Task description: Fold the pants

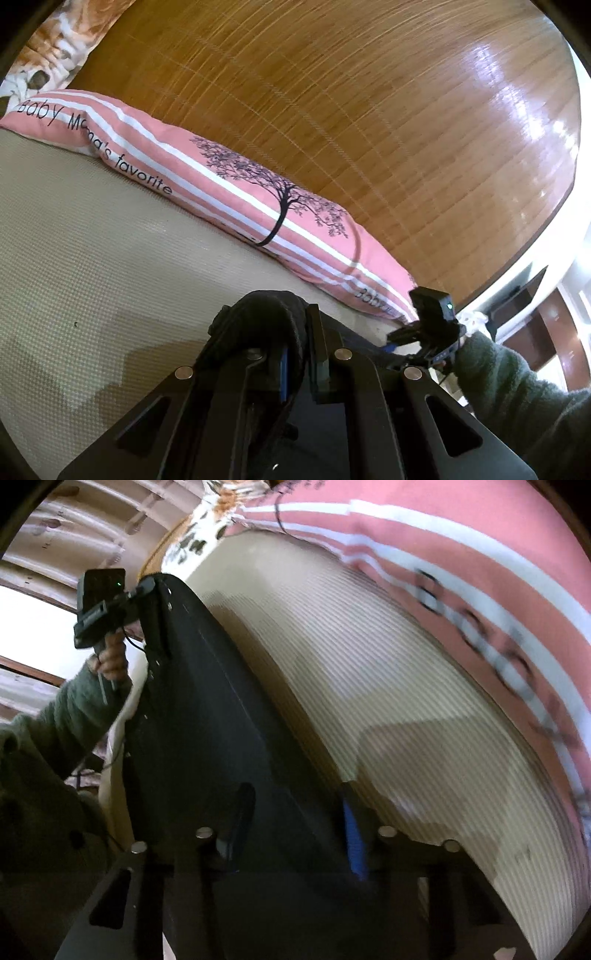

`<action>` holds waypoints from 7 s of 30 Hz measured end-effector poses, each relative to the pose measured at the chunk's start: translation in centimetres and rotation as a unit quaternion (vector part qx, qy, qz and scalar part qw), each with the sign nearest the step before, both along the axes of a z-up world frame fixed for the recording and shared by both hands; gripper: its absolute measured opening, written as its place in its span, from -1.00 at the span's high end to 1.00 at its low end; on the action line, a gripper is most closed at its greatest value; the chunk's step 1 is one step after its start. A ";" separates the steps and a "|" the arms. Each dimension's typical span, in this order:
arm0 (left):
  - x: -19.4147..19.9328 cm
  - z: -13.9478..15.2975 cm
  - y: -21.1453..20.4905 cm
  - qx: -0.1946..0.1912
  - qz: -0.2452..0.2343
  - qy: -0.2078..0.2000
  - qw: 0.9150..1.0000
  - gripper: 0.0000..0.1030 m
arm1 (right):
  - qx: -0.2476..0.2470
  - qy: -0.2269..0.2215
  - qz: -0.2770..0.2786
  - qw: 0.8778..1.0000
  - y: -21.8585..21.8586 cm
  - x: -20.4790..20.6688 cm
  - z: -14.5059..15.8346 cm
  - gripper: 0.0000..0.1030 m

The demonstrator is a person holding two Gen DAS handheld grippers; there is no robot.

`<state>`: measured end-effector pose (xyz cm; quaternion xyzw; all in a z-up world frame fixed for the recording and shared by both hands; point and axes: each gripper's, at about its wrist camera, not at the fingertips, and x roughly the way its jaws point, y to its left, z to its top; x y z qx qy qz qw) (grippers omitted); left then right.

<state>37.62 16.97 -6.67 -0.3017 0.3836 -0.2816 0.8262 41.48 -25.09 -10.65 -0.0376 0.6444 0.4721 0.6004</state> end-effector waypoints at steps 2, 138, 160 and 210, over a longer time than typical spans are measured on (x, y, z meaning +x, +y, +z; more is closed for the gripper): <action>0.1 -0.1 -0.1 0.004 0.002 0.002 1.000 0.84 | -0.027 -0.006 -0.002 1.000 -0.6 -0.1 -0.3 0.26; -24.8 -3.4 0.8 0.001 0.136 0.196 0.971 0.57 | 0.163 -0.007 -0.685 0.710 -14.7 -38.7 -1.2 0.28; -24.8 -1.6 0.8 -0.018 0.160 0.173 0.972 0.72 | 0.207 -0.029 -0.703 0.680 -16.0 -36.3 -1.5 0.28; -21.6 3.1 1.0 0.078 0.127 0.164 0.975 0.73 | 0.063 -0.164 -0.719 0.672 -27.0 -34.6 11.1 0.92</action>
